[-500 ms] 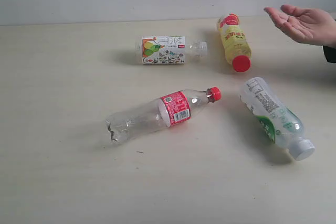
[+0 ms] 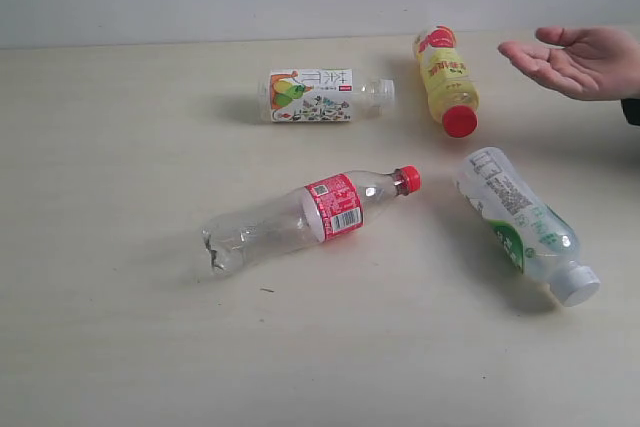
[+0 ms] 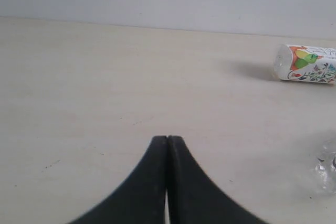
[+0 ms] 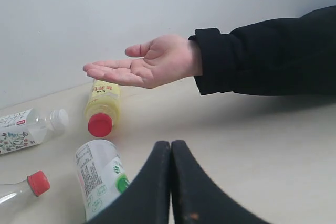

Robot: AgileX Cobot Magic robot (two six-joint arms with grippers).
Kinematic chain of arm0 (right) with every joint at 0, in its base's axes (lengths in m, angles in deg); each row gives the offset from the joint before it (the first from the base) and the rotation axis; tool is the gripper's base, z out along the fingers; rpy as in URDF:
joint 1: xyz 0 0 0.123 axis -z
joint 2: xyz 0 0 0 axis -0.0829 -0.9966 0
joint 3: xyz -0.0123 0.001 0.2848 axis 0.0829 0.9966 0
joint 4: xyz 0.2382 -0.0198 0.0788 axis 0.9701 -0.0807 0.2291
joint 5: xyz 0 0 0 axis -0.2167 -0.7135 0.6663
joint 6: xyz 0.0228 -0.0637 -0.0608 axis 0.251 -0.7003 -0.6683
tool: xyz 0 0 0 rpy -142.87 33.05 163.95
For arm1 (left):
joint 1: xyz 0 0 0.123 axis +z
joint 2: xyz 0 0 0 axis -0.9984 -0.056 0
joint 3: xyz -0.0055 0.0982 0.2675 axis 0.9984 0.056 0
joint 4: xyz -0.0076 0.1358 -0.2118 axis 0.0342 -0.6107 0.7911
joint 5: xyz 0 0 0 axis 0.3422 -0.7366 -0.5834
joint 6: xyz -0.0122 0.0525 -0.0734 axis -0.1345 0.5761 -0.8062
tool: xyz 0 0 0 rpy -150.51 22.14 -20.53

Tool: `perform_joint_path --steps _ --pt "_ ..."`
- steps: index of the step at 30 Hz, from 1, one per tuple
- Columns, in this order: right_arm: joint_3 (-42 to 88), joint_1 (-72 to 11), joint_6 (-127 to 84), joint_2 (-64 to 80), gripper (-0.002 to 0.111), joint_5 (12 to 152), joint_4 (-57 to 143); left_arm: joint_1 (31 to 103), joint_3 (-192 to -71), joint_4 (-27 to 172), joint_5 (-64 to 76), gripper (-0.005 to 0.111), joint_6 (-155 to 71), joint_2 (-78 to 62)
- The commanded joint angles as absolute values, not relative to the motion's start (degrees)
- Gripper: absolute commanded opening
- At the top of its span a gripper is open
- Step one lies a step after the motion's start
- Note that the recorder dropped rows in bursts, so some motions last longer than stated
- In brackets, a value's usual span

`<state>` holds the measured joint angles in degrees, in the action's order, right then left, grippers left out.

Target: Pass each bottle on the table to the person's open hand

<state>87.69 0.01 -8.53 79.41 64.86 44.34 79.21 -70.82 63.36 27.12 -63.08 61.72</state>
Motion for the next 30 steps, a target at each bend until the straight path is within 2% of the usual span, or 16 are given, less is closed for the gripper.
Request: perform_joint_path --steps 1,10,16,23,30 --pt "88.0 -0.1 -8.7 79.7 0.0 65.3 44.3 78.9 -70.7 63.6 19.1 0.0 -63.5 62.0" --pt "88.0 -0.1 -8.7 79.7 0.0 65.3 44.3 78.9 -70.7 68.8 7.5 0.0 -84.2 62.0" --pt "88.0 -0.1 -8.7 79.7 0.0 65.3 44.3 78.9 -71.5 68.8 -13.9 0.0 -92.3 62.0" --pt "88.0 -0.1 -8.7 79.7 0.0 65.3 44.3 78.9 -88.3 60.2 -3.5 0.0 -92.7 50.2" --pt "88.0 -0.1 -8.7 79.7 0.0 65.3 44.3 78.7 -106.2 55.4 21.0 0.0 -86.6 27.0"
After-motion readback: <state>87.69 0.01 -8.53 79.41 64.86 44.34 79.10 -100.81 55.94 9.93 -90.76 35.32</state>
